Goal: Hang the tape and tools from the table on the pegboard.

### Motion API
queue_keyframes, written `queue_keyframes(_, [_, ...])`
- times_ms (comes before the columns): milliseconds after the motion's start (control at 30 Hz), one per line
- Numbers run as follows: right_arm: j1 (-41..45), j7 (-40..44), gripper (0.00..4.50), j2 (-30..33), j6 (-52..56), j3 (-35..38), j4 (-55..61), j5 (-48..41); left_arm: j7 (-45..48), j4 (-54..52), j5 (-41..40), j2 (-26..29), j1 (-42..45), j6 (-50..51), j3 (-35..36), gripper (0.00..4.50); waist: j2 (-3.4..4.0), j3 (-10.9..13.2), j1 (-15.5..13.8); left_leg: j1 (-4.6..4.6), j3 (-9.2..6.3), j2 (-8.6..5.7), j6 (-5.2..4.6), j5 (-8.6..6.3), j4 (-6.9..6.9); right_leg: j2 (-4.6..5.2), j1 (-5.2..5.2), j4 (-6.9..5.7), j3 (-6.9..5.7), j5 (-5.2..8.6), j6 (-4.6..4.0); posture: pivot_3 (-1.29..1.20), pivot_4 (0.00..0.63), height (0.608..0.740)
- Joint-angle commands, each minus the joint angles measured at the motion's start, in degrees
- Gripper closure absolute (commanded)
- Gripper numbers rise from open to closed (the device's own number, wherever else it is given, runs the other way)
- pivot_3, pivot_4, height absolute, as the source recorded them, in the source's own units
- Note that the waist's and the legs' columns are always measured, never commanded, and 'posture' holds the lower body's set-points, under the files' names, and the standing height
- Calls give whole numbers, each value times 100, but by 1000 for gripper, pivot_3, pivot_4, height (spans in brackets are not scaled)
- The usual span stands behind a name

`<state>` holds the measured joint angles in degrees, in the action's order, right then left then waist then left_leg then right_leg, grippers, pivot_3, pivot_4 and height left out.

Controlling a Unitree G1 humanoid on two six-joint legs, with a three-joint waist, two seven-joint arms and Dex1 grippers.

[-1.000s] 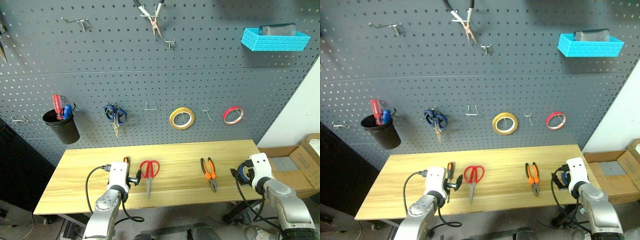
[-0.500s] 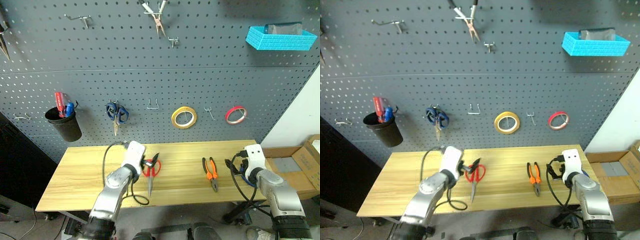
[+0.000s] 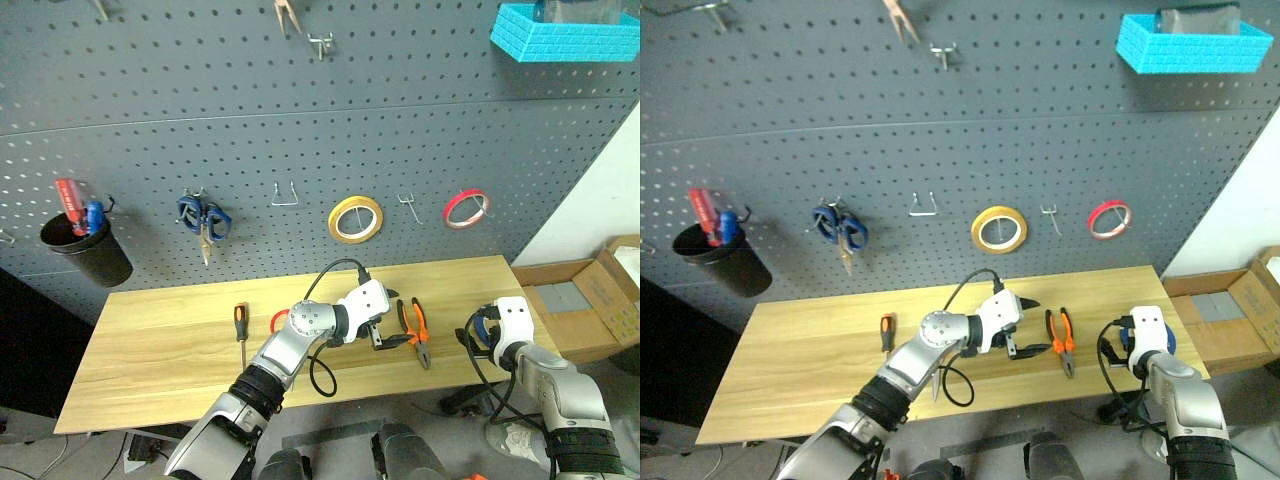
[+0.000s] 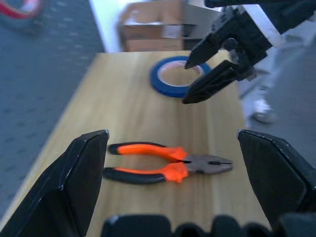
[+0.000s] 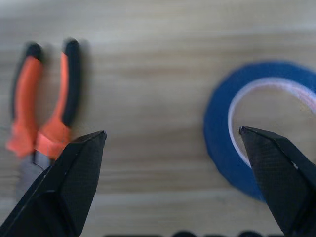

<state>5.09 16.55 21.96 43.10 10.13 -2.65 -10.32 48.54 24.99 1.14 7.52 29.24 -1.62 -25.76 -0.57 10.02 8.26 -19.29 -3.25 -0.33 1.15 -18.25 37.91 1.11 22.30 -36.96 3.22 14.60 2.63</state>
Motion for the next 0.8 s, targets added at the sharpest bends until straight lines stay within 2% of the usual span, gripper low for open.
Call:
queue_keyframes(33, [8,52,0,213,-155,105,-106,54,114,222,99,-175,176,-333,-113,32,-7,96,17,-1,4,0,-3,-2,2,1,1,0,7,1,3,-262,241,740])
queue_keyframes(167, [94,93,0,392,-331,100,-309,117,79,513,207,-262,296,-588,-84,32,-17,228,41,-19,17,-3,-25,-15,6,7,28,2,41,-1,18,-271,261,740])
queue_keyframes(267, [228,121,0,472,-396,98,-432,110,126,651,232,-282,349,-705,-68,32,-18,284,70,-61,22,0,-26,-16,18,13,94,-8,51,-11,30,-274,275,740])
queue_keyframes(600, [728,463,0,594,-659,-56,-1004,86,215,668,206,-252,408,-759,16,32,-41,442,127,-64,33,-2,-33,-20,17,47,96,2,62,-23,56,-240,294,740])
queue_keyframes(800, [1292,708,0,606,-539,-38,-1955,-8,200,560,198,-306,422,-613,57,32,-49,511,114,-64,34,-4,-33,-20,17,52,97,1,62,-24,57,-207,292,740])
